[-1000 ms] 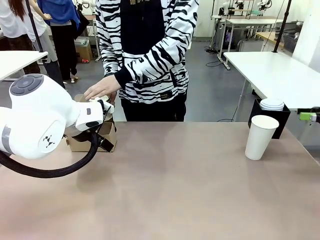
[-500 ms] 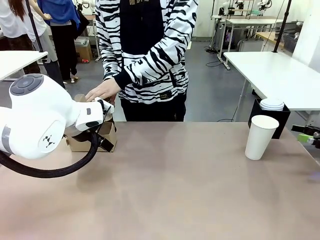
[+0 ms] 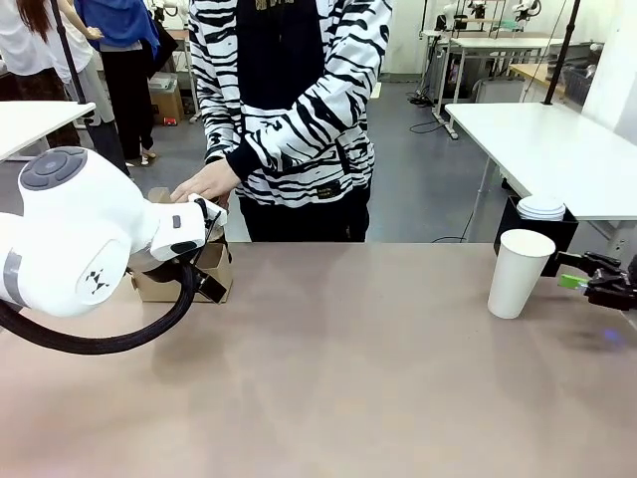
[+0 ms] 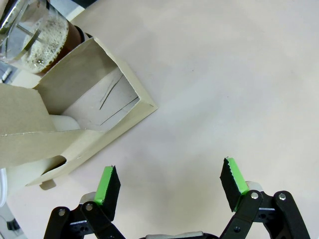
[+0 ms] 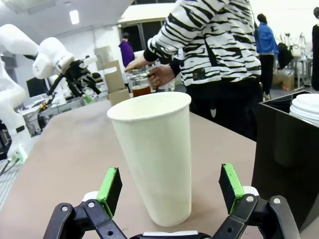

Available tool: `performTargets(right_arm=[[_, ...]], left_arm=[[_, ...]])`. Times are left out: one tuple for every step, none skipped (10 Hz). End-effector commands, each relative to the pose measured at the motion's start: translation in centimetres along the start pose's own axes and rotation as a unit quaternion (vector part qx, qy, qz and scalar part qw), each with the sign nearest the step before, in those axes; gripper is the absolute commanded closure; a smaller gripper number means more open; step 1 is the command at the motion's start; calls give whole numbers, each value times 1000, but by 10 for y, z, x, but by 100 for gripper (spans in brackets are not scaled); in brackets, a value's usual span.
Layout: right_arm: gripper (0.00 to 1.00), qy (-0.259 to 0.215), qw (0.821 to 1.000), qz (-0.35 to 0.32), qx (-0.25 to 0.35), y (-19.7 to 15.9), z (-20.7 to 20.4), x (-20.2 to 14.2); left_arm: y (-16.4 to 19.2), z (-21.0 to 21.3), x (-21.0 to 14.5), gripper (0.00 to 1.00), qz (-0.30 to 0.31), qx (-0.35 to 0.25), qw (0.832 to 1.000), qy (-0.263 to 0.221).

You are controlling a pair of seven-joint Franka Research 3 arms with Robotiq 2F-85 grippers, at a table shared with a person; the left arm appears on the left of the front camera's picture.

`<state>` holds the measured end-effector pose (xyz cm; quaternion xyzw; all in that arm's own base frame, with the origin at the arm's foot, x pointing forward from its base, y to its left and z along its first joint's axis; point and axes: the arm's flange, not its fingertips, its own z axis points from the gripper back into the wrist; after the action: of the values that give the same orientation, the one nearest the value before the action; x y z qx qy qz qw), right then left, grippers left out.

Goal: Pour a drink into a cup and package it in a carrier.
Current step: Pick up the 600 ml Paper Cup and place it in the middle top area of the table.

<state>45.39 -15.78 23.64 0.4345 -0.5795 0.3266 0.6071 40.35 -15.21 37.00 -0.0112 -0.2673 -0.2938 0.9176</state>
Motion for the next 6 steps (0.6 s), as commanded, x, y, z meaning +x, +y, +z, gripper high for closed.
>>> performTargets(right_arm=[[0, 7, 999, 23, -24, 4, -19, -7], [0, 12, 999, 28, -26, 4, -25, -9], [0, 22, 999, 28, -18, 6, -34, -12], [0, 24, 999, 30, -17, 6, -38, -14], [0, 27, 999, 28, -14, 3, -46, -20], [0, 30, 999, 28, -10, 3, -55, -25]], left_arm=[[0, 0, 0, 0, 0, -1, 1000, -1], [0, 0, 0, 0, 0, -1, 1000, -1], [0, 0, 0, 0, 0, -1, 1000, -1], [0, 0, 0, 0, 0, -1, 1000, -1], [0, 0, 0, 0, 0, -1, 1000, -1], [0, 0, 0, 0, 0, -1, 1000, -1]])
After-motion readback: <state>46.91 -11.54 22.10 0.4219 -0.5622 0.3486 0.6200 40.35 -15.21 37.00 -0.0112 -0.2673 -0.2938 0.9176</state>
